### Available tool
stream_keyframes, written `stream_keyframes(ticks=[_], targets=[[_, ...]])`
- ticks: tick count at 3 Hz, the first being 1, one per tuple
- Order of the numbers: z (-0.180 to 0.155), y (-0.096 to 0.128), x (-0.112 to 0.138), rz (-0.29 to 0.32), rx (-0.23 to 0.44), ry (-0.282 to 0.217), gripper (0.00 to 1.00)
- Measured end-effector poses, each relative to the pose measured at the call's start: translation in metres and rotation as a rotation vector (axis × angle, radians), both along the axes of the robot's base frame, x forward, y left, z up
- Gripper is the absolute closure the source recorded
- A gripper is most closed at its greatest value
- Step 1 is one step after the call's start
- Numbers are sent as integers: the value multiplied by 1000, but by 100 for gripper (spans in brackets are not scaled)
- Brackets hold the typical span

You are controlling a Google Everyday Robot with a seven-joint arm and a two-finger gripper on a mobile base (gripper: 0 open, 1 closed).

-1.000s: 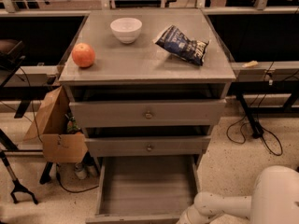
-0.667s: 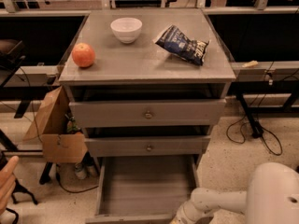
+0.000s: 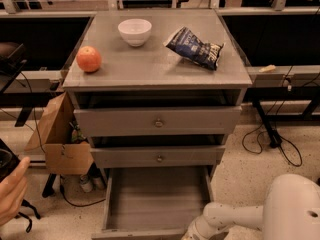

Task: Close bottom drawer

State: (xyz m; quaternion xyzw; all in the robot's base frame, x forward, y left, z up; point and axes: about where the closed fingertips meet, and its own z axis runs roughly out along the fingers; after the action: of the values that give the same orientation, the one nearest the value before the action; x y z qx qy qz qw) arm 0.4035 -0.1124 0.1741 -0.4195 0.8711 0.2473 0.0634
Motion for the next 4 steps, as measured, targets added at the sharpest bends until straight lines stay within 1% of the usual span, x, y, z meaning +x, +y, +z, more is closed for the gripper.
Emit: stream_keyframes(ticks=[1, 2, 3, 4], targets=[[0, 0, -8, 0, 0, 0, 22], [0, 1, -17, 0, 0, 0, 1], [0, 0, -24, 0, 0, 0, 0], [-1, 3, -26, -1, 4, -2, 19]])
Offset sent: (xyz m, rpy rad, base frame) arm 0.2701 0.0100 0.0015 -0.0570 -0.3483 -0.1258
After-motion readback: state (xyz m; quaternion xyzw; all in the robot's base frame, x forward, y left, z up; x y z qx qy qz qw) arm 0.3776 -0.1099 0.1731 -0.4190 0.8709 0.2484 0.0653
